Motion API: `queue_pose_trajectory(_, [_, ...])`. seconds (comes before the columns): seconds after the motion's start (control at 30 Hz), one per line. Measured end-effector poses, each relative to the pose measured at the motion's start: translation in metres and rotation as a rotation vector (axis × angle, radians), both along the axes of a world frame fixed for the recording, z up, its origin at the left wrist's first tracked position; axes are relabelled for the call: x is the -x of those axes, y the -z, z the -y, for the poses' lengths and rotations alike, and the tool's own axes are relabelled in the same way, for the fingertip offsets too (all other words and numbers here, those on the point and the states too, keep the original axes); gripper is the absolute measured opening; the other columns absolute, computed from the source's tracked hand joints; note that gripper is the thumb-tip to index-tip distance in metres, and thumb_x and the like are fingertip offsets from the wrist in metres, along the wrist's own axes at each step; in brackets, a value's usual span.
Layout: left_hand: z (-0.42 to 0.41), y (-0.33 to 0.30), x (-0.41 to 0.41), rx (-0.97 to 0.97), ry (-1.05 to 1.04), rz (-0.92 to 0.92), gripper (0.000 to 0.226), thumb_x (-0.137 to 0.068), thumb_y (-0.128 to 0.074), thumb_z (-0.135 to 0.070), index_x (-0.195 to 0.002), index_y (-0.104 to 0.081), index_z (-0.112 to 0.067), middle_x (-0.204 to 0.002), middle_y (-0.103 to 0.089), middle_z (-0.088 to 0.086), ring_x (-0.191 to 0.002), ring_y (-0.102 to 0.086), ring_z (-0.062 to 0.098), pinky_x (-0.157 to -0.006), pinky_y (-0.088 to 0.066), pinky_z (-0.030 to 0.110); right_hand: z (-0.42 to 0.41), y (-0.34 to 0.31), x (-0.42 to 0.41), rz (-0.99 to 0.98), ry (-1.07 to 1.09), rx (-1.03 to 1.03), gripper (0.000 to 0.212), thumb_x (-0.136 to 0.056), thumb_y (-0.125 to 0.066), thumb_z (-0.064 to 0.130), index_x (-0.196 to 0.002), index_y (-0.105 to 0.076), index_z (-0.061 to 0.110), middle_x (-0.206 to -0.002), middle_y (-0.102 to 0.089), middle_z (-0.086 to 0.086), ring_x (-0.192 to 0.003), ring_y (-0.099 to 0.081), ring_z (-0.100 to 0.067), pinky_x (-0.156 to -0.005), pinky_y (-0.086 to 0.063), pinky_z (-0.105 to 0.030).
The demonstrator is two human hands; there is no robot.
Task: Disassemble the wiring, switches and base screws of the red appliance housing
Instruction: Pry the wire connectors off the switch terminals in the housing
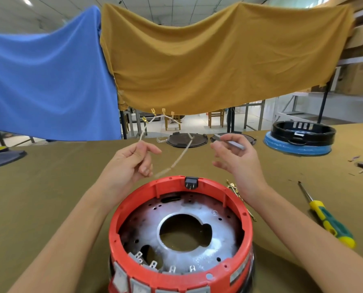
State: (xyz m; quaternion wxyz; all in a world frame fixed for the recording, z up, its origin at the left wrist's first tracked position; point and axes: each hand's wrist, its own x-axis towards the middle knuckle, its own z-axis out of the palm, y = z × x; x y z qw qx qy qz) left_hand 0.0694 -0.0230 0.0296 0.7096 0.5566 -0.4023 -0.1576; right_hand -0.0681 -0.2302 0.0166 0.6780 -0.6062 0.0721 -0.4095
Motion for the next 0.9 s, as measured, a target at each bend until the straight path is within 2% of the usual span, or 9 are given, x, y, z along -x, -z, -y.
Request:
queue_pose_trajectory(0.07, [0.000, -0.001, 0.000, 0.006, 0.041, -0.016, 0.036, -0.096, -0.045, -0.035, -0.084, -0.075, -0.020, -0.051, -0.040, -0.004, -0.052, -0.041, 0.011, -0.059, -0.047, 0.023, -0.004, 0.002, -0.001, -0.013, -0.004, 0.062, 0.036, -0.085, -0.077, 0.012, -0.117, -0.059, 0.011, -0.101, -0.074, 0.003, -0.088, -0.069, -0.011, -0.077, -0.062, -0.035])
queue_pose_trajectory(0.2, [-0.003, -0.002, 0.001, 0.011, 0.140, -0.020, 0.038, -0.099, -0.042, -0.032, -0.088, -0.074, -0.017, -0.050, -0.040, -0.005, -0.052, -0.040, 0.012, -0.061, -0.044, 0.025, -0.006, 0.005, -0.003, -0.037, 0.030, 0.081, 0.041, -0.084, -0.078, 0.011, -0.118, -0.056, 0.017, -0.117, -0.070, 0.002, -0.090, -0.070, -0.010, -0.080, -0.062, -0.036])
queue_pose_trajectory(0.33, [-0.005, -0.005, 0.005, -0.048, 0.241, 0.032, 0.036, -0.098, -0.046, -0.037, -0.090, -0.074, -0.016, -0.049, -0.040, -0.006, -0.052, -0.039, 0.012, -0.063, -0.046, 0.023, -0.005, 0.006, -0.002, -0.062, -0.003, 0.094, 0.043, -0.084, -0.078, 0.012, -0.120, -0.055, 0.018, -0.121, -0.068, 0.006, -0.093, -0.071, -0.011, -0.082, -0.062, -0.036])
queue_pose_trajectory(0.4, [-0.006, -0.007, 0.007, -0.129, 0.211, 0.134, 0.036, -0.096, -0.048, -0.041, -0.091, -0.074, -0.017, -0.049, -0.041, -0.005, -0.051, -0.039, 0.014, -0.062, -0.045, 0.022, -0.006, 0.004, -0.001, -0.056, -0.030, 0.093, 0.042, -0.085, -0.077, 0.014, -0.121, -0.055, 0.015, -0.120, -0.070, 0.005, -0.097, -0.071, -0.019, -0.083, -0.062, -0.038])
queue_pose_trajectory(0.5, [-0.002, -0.008, 0.011, -0.308, 0.062, 0.415, 0.035, -0.100, -0.044, -0.038, -0.094, -0.075, -0.022, -0.049, -0.044, -0.003, -0.050, -0.038, 0.015, -0.061, -0.039, 0.022, -0.010, -0.001, -0.001, -0.013, -0.114, 0.032, 0.041, -0.084, -0.076, 0.021, -0.120, -0.057, 0.011, -0.119, -0.071, -0.003, -0.101, -0.070, -0.033, -0.084, -0.061, -0.041])
queue_pose_trajectory(0.63, [0.007, -0.003, 0.017, -0.487, 0.037, 0.637, 0.030, -0.103, -0.047, -0.031, -0.094, -0.075, -0.033, -0.047, -0.048, -0.006, -0.048, -0.041, 0.006, -0.064, -0.043, 0.025, -0.015, -0.010, -0.001, 0.064, -0.207, -0.075, 0.056, -0.073, -0.079, 0.032, -0.118, -0.056, 0.007, -0.119, -0.069, -0.017, -0.094, -0.072, -0.035, -0.084, -0.061, -0.042])
queue_pose_trajectory(0.77, [0.009, 0.000, 0.019, -0.502, -0.005, 0.694, 0.024, -0.093, -0.054, -0.047, -0.100, -0.075, -0.036, -0.051, -0.055, -0.008, -0.052, -0.047, 0.007, -0.063, -0.045, 0.031, -0.013, -0.007, -0.002, 0.074, -0.175, -0.135, 0.044, -0.076, -0.080, 0.011, -0.113, -0.057, 0.004, -0.103, -0.075, -0.014, -0.100, -0.072, -0.038, -0.086, -0.061, -0.040])
queue_pose_trajectory(0.9, [0.007, 0.001, 0.013, -0.463, -0.109, 0.657, 0.039, -0.082, -0.068, -0.047, -0.120, -0.066, -0.038, -0.075, -0.063, -0.018, -0.064, -0.053, 0.000, -0.064, -0.042, 0.015, 0.006, -0.009, -0.001, 0.093, -0.097, -0.103, 0.041, -0.081, -0.073, -0.008, -0.114, -0.056, 0.006, -0.111, -0.075, -0.010, -0.103, -0.073, -0.029, -0.089, -0.059, -0.038])
